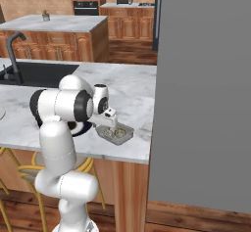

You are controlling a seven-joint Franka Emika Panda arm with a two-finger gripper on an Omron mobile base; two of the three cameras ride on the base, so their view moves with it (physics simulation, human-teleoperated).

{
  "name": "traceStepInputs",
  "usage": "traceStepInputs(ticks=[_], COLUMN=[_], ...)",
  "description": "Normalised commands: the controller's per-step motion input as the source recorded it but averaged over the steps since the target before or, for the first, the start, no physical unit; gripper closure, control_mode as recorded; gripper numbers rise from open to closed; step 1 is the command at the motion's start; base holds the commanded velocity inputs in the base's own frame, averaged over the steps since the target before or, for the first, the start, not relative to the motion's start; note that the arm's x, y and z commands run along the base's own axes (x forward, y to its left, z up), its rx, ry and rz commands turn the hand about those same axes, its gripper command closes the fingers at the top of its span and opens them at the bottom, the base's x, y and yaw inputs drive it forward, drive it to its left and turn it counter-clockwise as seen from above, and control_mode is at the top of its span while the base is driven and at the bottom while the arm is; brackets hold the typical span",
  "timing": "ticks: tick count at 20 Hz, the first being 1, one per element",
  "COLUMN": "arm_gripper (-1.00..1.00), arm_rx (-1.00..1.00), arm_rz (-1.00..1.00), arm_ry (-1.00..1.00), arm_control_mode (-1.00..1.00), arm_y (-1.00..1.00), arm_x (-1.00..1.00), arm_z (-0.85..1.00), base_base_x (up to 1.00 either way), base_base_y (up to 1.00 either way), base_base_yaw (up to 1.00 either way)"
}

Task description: Place two dumplings into each of the tupperware containers and then place the containers in the fridge.

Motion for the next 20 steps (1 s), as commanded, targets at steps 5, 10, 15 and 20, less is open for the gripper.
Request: traceStepInputs(ticks=[5, 10, 15, 20], arm_gripper=[1.0, 1.0, 1.0, 1.0], arm_rx=[0.0, 0.0, 0.0, 0.0], arm_rz=[0.0, 0.0, 0.0, 0.01], arm_ry=[0.01, 0.01, 0.0, -0.01], arm_control_mode=[-1.0, -1.0, -1.0, -1.0], arm_y=[0.0, 0.0, 0.0, 0.0], arm_x=[0.0, 0.0, 0.0, 0.0], arm_z=[-0.09, 0.0, 0.0, 0.17], base_base_x=[0.0, 0.0, 0.0, 0.0], base_base_y=[0.0, 0.0, 0.0, 0.0], base_base_yaw=[0.0, 0.0, 0.0, 0.0])
